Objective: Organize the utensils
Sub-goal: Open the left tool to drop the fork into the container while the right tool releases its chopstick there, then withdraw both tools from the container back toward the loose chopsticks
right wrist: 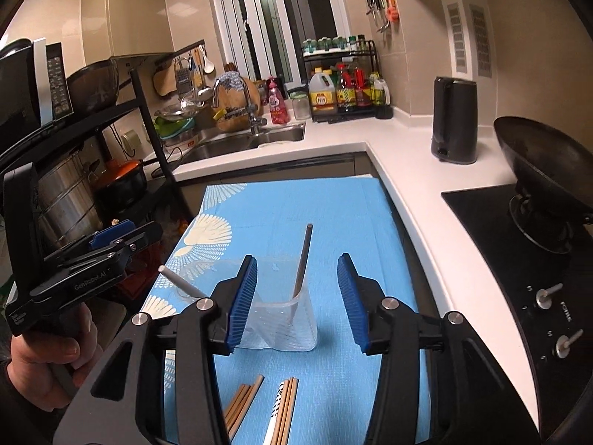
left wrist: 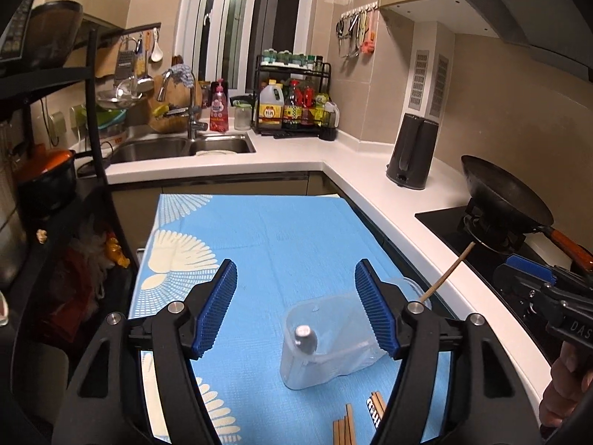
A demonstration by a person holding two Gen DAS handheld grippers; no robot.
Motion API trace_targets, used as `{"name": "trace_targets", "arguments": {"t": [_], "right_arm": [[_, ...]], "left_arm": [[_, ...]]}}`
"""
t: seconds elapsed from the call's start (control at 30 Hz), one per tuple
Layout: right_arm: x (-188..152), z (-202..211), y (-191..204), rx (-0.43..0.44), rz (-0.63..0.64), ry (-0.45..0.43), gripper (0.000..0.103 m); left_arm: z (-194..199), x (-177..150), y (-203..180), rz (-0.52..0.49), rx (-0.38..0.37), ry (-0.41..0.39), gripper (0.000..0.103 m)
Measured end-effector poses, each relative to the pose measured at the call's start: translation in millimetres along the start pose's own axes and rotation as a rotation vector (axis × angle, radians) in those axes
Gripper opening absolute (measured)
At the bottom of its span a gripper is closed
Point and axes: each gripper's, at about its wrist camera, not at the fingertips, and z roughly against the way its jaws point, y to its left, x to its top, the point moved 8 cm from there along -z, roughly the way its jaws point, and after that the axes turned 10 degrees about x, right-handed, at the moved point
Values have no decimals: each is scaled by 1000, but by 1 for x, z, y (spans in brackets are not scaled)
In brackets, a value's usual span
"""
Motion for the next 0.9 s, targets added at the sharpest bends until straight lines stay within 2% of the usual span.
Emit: {"name": "trace_targets", "arguments": {"t": [0.1,0.17,0.23,0.3,0.33,0.37,0.47,0.63,0.73,0.8,0.9], "right_arm": [[-4,27,6,0,2,-46,46],[-12,45,9,-2,-1,-80,46],[-26,62,13,8,-15,-108,46],[-46,77,18,14,-20,-124,40],[-55,81,20,16,-20,-127,30],[-68,85,22,19,-18,-125,19],[-103,93,26,25,-28,-116,7],[-178,92,30,44,-61,-60,7],[-228,78,26,43,-93,6,7],[-251,70,25,48,-110,37,7],[-276,58,26,52,-110,76,10]], "left_arm": [[30,-6,5,-7,-3,-38,64],[51,-19,7,-9,-14,-53,57],[68,-41,7,-18,-29,-53,37],[82,-68,6,-26,-39,-50,26],[88,-83,5,-30,-44,-46,21],[94,-100,3,-38,-48,-42,19],[106,-144,-4,-42,-63,-13,17],[120,-216,-9,-18,-74,20,14],[124,-256,-10,37,-69,48,14],[126,-281,-8,74,-61,67,14],[131,-304,-11,55,-52,69,14]]}}
